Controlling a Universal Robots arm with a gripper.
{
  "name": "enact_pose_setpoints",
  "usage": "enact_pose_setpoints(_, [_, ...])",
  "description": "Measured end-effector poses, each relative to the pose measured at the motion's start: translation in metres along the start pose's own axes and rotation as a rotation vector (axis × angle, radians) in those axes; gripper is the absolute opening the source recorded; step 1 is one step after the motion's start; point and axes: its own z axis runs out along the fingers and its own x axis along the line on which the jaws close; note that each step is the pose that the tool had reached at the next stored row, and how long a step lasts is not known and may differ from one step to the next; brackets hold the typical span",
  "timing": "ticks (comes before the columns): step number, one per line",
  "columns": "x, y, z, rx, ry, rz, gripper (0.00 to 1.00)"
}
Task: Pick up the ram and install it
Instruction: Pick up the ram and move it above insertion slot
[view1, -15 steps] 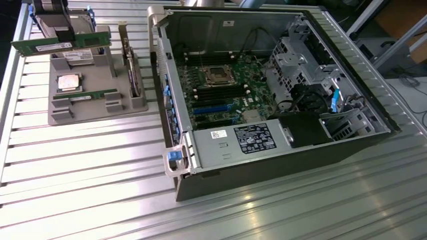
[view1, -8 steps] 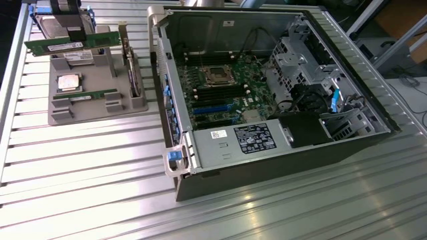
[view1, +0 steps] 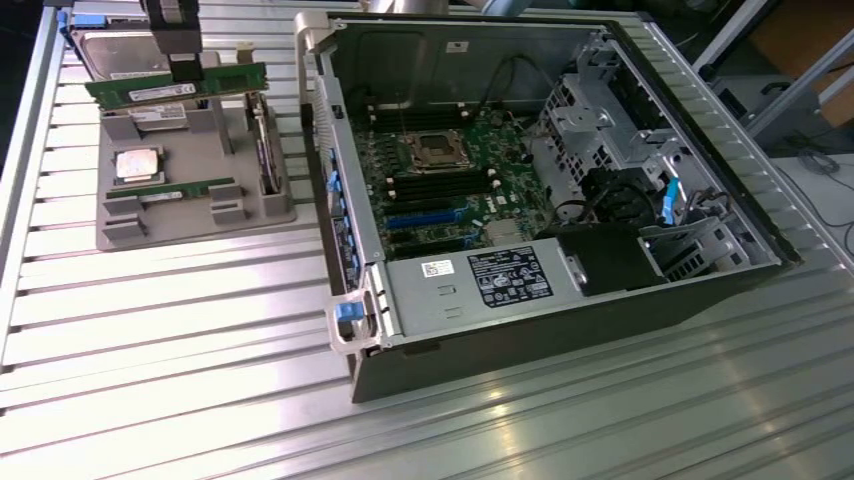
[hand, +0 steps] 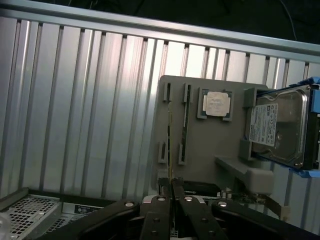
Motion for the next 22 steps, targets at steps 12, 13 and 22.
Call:
enact_pose_setpoints(12, [0.004,-0.0297,-0.0018,-0.0001,0.0003,0.0,0.13])
enact_pose_setpoints(13, [0.005,-0.0342,-0.0021,0.0,0.0003,0.0,0.13])
enact_pose_setpoints(22, [0.008,-0.057,-0.0035,0.0,0.0003,0.0,0.13])
